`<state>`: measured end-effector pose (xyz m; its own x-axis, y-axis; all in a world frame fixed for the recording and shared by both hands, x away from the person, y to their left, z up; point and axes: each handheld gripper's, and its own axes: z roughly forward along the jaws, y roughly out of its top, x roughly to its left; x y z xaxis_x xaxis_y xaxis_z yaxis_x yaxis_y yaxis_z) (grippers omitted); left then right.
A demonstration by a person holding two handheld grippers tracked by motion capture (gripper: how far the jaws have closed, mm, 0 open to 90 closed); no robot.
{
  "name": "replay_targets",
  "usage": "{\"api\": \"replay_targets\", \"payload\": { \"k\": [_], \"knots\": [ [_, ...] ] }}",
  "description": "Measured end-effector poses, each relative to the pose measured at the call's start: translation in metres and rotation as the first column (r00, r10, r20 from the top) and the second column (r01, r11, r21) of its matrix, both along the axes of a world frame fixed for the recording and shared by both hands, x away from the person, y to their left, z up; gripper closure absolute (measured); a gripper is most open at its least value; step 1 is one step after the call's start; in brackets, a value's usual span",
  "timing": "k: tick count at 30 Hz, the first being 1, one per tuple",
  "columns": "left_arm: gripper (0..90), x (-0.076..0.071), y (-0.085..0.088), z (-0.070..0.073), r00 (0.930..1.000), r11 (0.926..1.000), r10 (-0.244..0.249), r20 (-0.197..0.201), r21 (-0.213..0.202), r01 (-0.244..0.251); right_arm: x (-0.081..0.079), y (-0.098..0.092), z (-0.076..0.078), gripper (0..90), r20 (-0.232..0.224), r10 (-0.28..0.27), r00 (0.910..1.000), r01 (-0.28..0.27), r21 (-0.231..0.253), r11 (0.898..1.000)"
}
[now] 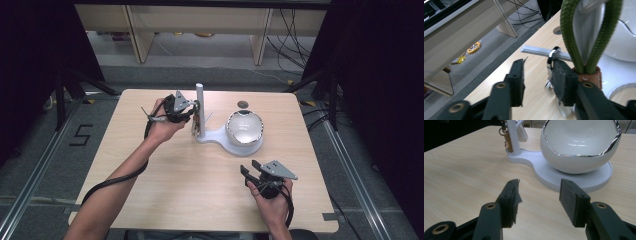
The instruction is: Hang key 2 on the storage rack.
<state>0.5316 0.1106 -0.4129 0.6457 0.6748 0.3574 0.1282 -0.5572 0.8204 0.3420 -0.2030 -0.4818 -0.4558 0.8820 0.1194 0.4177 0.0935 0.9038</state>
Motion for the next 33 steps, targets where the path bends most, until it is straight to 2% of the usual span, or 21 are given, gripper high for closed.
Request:
{"api": "replay_targets", "payload": {
  "k": [2,3,4,5,6,7,8,9,11,14,15,16,17,18,19,21,25,28,30,31,33],
  "knots": [
    [54.5,-0.003,0.003,0.003,1.0,1.0,0.003,-0.001,-0.007,-0.003,0.0,-0.001,0.0,50.4,-0.002,0.002,1.0,-0.002,0.001,1.0],
    [53.9,-0.005,0.004,0.003,0.9999,0.9996,0.015,-0.002,-0.025,-0.015,0.0,-0.001,0.001,50.5,-0.004,0.002,1.0,-0.002,-0.002,1.0],
    [53.1,-0.006,0.008,0.004,0.9997,0.9995,0.022,-0.004,-0.022,-0.022,0.0,-0.001,0.0,50.4,0.004,-0.001,1.0,0.001,0.003,1.0],
    [52.1,-0.007,0.01,0.004,0.9996,0.9994,0.029,-0.008,-0.02,-0.029,0.0,-0.002,0.001,50.4,0.014,-0.008,0.9999,0.009,-0.022,1.0],
    [51.5,-0.008,0.013,0.004,0.9994,0.9993,0.032,-0.009,-0.019,-0.032,0.0,-0.002,0.001,50.4,0.015,-0.009,0.9998,0.01,-0.019,1.0],
    [50.5,-0.01,0.016,0.005,0.9992,0.9993,0.037,-0.015,0.002,-0.037,0.0,-0.002,0.001,50.5,0.017,-0.007,0.9998,0.007,-0.023,1.0],
    [49.7,-0.011,0.018,0.004,0.9988,0.9988,0.046,-0.018,-0.017,-0.046,0.0,-0.002,0.001,50.4,0.017,-0.007,0.9998,0.007,-0.022,1.0],
    [49.1,-0.014,0.021,0.005,0.9982,0.9985,0.053,-0.028,-0.007,-0.054,0.0,-0.002,0.001,50.4,0.016,-0.006,0.9999,0.006,-0.021,1.0],
    [47.4,-0.018,0.026,0.005,0.9972,0.9977,0.064,-0.039,-0.021,-0.064,0.001,0.0,0.0,50.5,0.006,-0.001,1.0,0.001,0.004,1.0],
    [45.1,-0.026,0.035,0.004,0.9956,0.9968,0.073,-0.059,-0.027,-0.075,0.0,0.0,0.0,50.4,0.007,-0.002,1.0,0.002,0.003,1.0],
    [44.1,-0.029,0.037,0.003,0.9952,0.9959,0.074,-0.063,-0.048,-0.077,0.0,-0.001,0.001,50.4,0.009,-0.009,0.9999,0.009,-0.014,1.0],
    [43.6,-0.033,0.041,0.003,0.9949,0.9962,0.073,-0.069,-0.043,-0.076,0.0,-0.002,0.0,50.4,0.013,-0.007,0.9999,0.007,-0.014,1.0],
    [43.2,-0.035,0.043,0.001,0.9948,0.9948,0.074,-0.069,-0.065,-0.079,0.0,-0.002,0.001,50.4,0.009,-0.008,0.9999,0.008,-0.01,1.0],
    [42.8,-0.039,0.046,0.001,0.9942,0.9947,0.076,-0.076,-0.063,-0.081,0.0,-0.002,0.001,50.4,0.009,-0.008,0.9999,0.008,-0.01,1.0],
    [42.4,-0.042,0.049,0.001,0.9942,0.9947,0.079,-0.073,-0.059,-0.084,0.0,-0.002,0.001,50.5,0.01,-0.002,0.9999,0.002,-0.009,1.0],
    [41.6,-0.047,0.053,0.0,0.9934,0.9919,0.088,-0.074,-0.086,-0.094,0.0,-0.002,0.001,50.4,0.008,-0.009,0.9999,0.009,-0.011,1.0],
    [40.7,-0.059,0.064,-0.001,0.9933,0.9916,0.09,-0.073,-0.087,-0.096,0.0,-0.002,0.001,50.5,0.008,-0.008,0.9999,0.008,-0.009,1.0],
    [40.2,-0.068,0.069,-0.003,0.9923,0.989,0.096,-0.077,-0.105,-0.104,0.0,-0.002,0.001,50.4,0.004,-0.01,0.9999,0.01,-0.008,1.0],
    [39.7,-0.073,0.074,-0.006,0.9923,0.9876,0.098,-0.075,-0.115,-0.107,-0.003,0.0,0.001,50.4,-0.028,-0.026,0.9993,0.026,0.013,1.0],
    [39.7,-0.076,0.077,-0.007,0.9918,0.9863,0.103,-0.076,-0.121,-0.111,0.0,-0.002,0.001,50.4,-0.004,-0.006,1.0,0.006,-0.005,1.0],
    [39.5,-0.082,0.081,-0.01,0.9903,0.9822,0.113,-0.081,-0.141,-0.124,0.0,-0.002,0.0,50.4,-0.003,-0.004,1.0,0.004,-0.005,1.0]
  ]
}}
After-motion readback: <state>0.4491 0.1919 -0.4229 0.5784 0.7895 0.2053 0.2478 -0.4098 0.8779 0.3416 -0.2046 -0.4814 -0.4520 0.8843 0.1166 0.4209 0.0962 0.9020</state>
